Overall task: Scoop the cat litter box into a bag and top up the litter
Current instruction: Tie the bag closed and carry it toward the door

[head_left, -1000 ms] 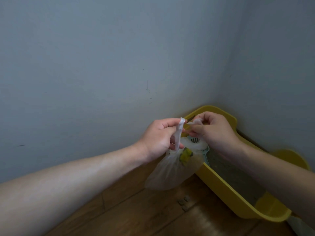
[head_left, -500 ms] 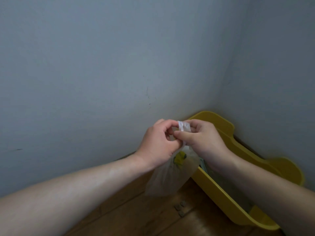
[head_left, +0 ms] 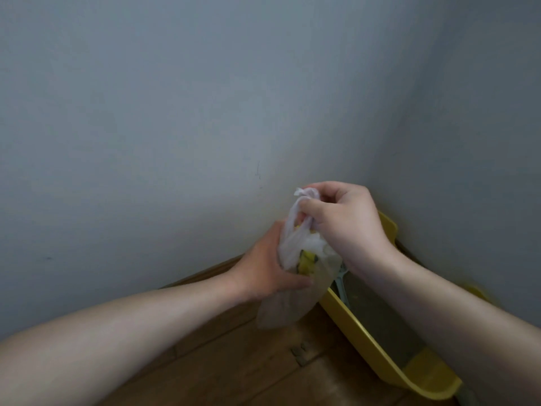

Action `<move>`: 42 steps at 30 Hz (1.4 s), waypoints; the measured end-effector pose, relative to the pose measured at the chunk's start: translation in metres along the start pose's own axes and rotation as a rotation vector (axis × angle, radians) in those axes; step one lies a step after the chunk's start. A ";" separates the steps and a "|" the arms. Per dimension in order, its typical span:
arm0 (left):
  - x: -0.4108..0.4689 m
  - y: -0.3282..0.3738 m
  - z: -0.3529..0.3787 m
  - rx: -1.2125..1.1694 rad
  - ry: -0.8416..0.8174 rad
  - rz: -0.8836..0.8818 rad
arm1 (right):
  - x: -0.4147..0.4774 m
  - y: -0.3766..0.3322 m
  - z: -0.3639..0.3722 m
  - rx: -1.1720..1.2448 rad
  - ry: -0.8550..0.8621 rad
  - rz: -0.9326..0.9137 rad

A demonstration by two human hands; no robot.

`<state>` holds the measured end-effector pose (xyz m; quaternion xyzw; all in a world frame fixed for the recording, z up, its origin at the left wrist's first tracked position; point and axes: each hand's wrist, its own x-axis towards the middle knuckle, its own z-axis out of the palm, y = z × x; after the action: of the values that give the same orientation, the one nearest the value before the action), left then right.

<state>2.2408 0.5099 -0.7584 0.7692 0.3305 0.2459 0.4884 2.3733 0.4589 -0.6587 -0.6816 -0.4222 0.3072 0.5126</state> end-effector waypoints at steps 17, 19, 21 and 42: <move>-0.039 0.303 -0.137 0.071 0.096 -0.097 | -0.041 -0.343 -0.083 -0.034 0.034 0.085; -0.047 0.353 -0.157 0.073 0.128 -0.113 | -0.049 -0.397 -0.093 -0.030 0.019 0.101; -0.055 0.400 -0.175 0.062 0.142 -0.121 | -0.058 -0.449 -0.106 -0.025 0.000 0.106; -0.211 0.622 -0.246 0.005 0.721 -0.218 | -0.166 -0.689 -0.115 -0.011 -0.541 -0.113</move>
<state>2.0956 0.3074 -0.1028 0.5948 0.5618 0.4468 0.3620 2.2161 0.3415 0.0322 -0.5528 -0.5830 0.4467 0.3937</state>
